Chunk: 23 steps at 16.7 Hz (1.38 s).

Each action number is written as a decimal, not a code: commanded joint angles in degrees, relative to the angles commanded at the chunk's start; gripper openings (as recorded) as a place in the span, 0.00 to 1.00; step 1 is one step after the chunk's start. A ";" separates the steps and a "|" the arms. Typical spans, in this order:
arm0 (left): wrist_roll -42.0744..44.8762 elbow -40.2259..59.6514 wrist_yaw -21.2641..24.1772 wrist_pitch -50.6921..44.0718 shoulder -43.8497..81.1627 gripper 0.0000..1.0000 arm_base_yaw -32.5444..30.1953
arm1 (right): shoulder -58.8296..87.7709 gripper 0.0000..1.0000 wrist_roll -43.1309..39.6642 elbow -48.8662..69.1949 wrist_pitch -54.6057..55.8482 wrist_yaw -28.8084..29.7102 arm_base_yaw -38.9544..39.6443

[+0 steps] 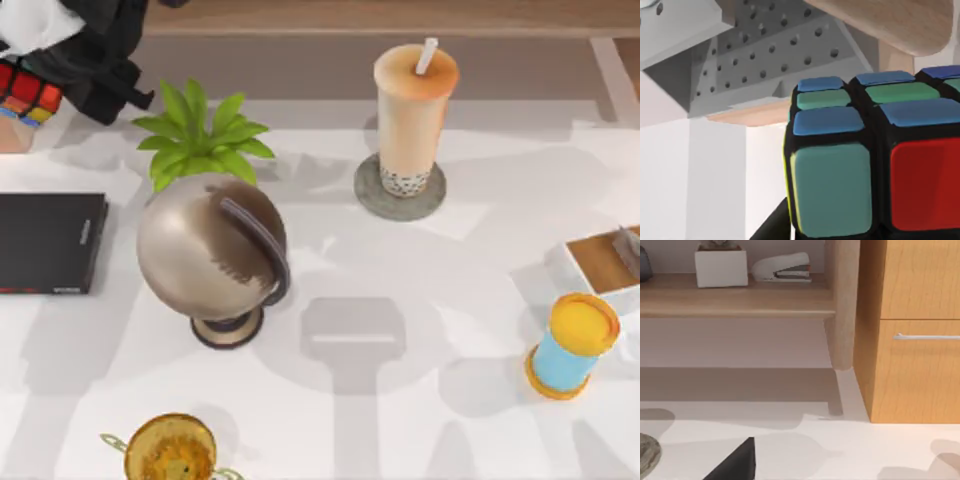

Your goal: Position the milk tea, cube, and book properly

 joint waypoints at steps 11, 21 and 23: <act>1.83 -2.71 4.52 54.37 -7.24 0.00 -23.50 | 0.00 1.00 0.00 0.00 0.00 0.00 0.00; 2.26 -0.99 7.10 62.15 -7.23 0.00 -21.11 | 0.00 1.00 0.00 0.00 0.00 0.00 0.00; 2.26 -0.14 7.36 62.04 -6.99 0.00 -21.12 | 0.00 1.00 0.00 0.00 0.00 0.00 0.00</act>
